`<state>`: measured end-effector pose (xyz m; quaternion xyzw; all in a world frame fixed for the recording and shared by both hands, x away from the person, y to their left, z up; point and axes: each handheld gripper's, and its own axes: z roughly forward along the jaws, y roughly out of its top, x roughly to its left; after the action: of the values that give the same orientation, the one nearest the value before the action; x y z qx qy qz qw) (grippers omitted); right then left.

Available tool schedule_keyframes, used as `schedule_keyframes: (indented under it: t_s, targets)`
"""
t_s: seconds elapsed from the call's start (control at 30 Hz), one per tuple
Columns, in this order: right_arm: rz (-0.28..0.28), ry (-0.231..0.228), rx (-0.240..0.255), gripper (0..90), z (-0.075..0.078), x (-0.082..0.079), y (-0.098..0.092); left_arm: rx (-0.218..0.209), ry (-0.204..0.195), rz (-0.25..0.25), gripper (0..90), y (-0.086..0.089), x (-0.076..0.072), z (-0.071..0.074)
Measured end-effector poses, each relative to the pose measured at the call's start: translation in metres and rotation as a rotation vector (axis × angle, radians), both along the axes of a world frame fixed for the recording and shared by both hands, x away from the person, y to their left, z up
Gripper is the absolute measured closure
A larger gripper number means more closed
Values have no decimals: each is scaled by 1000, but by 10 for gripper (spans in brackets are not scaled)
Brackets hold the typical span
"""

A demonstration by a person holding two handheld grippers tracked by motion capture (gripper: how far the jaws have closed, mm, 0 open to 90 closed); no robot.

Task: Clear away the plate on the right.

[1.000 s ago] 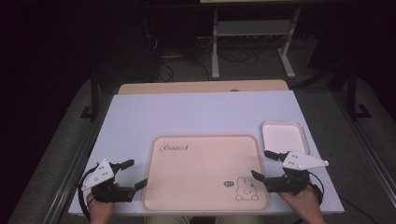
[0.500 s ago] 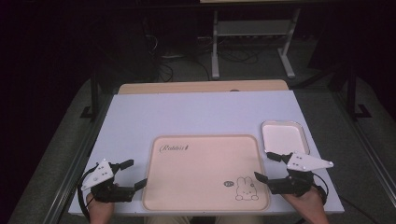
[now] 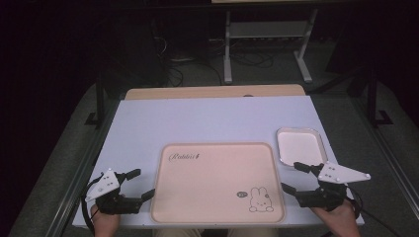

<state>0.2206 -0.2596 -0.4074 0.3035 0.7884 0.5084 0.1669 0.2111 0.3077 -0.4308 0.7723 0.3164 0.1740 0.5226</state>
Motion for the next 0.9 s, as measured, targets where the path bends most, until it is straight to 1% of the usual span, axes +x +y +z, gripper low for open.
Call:
schedule_keyframes:
  t_s: [0.1, 0.13, 0.2, 0.33, 0.63, 0.83, 0.9]
  targets:
    - [-11, 8, -2, 196, -1, -2, -8, 4, 2, 0, 140, 0, 0, 0]
    - [-11, 8, -2, 196, -1, -2, -8, 4, 2, 0, 140, 0, 0, 0]
    - [-18, 7, -8, 199, -1, -4, -15, 2, 4, 2, 140, -1, 0, 0]
    - [-33, 20, -11, 216, -2, -7, -26, 4, 4, 3, 140, 0, 1, -1]
    - [-50, 30, -26, 215, -2, -8, -39, 6, 3, 3, 140, -1, 1, -1]
    - [-66, 30, -33, 215, -1, -7, -48, 3, 4, 1, 140, 0, 1, -1]
    - [-77, 37, -38, 215, -1, -7, -52, 1, 3, 1, 140, 0, 1, -1]
